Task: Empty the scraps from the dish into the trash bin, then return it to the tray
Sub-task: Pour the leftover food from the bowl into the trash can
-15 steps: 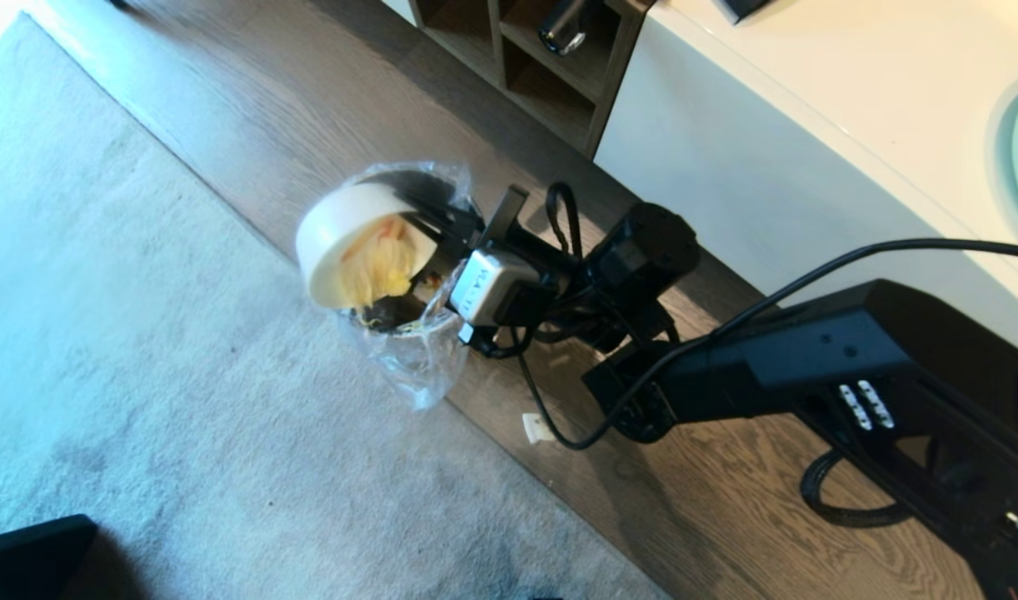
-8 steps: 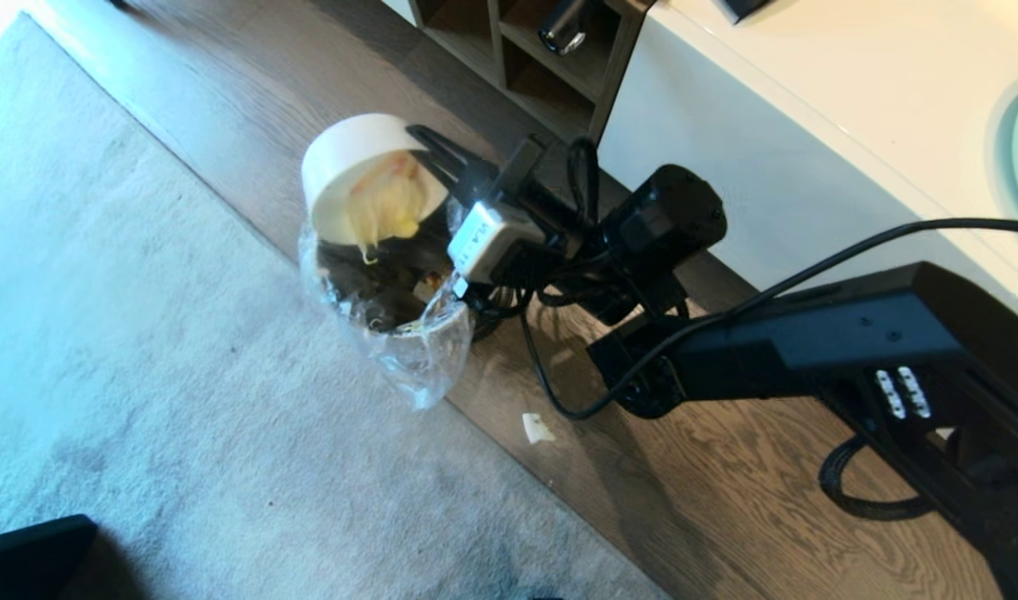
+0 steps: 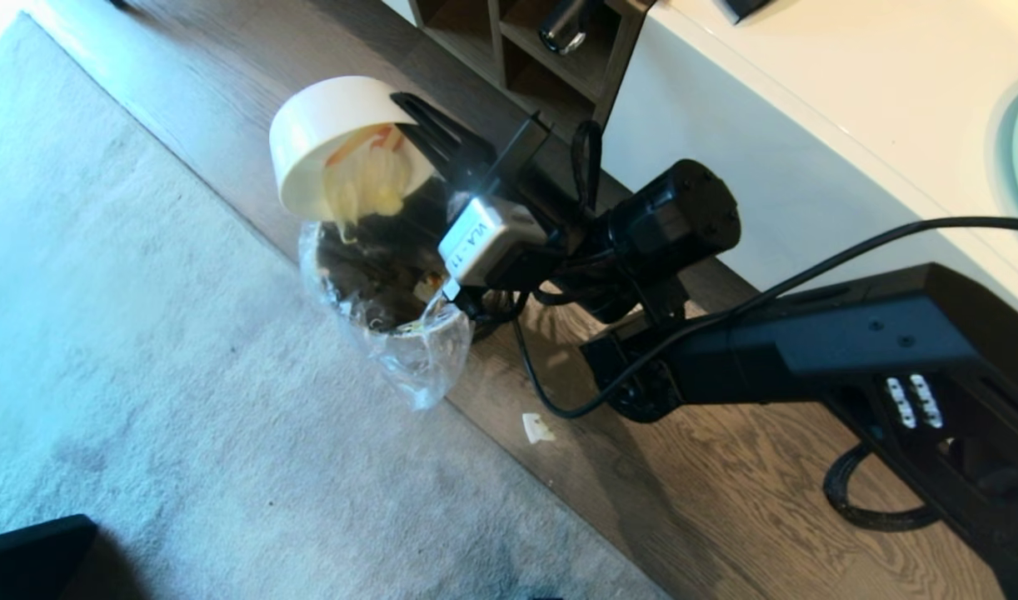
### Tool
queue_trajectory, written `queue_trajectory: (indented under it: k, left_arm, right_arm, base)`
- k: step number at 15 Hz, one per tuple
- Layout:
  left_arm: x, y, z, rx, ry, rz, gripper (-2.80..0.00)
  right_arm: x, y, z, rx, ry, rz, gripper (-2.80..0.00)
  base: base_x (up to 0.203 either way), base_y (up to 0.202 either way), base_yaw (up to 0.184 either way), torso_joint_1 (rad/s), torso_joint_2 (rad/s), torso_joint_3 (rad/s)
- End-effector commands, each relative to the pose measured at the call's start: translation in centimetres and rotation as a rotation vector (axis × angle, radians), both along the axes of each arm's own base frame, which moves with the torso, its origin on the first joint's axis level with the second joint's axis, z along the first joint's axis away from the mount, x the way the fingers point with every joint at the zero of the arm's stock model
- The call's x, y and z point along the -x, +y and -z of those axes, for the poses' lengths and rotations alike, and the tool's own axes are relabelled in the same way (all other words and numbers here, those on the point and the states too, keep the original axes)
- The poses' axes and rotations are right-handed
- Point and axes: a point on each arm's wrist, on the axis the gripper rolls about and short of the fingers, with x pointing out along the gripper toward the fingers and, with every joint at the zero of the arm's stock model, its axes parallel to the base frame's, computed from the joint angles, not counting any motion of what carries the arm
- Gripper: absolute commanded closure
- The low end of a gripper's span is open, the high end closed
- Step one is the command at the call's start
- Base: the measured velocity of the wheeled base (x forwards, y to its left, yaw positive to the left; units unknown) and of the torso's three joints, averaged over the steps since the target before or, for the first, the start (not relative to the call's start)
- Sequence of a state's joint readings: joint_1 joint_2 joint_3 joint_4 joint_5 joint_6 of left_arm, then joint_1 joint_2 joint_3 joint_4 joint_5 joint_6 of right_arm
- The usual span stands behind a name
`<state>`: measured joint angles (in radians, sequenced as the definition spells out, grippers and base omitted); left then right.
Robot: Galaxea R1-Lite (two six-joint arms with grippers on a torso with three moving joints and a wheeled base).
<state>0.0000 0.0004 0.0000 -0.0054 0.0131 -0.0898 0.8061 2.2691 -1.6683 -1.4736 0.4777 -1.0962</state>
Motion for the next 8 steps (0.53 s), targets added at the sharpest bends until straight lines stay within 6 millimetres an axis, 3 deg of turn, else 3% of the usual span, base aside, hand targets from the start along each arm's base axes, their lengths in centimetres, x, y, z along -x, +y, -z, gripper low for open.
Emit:
queue_trajectory:
  k: [1,8]
  left_arm:
    - [0.0,0.0,0.0,0.001,-0.001,-0.001,0.0]
    - [0.0,0.0,0.0,0.001,-0.001,-0.001,0.0]
  right_arm:
    - [0.4,0.2,0.0,-0.006,-0.021,-0.008,0.0]
    - [2.5,1.3,0.1,0.01,-0.078,-0.106,0.0]
  base:
    - [0.0,0.0,0.0,0.0,0.0,0.0]
    - [0.0,0.0,0.0,0.0,0.0,0.0]
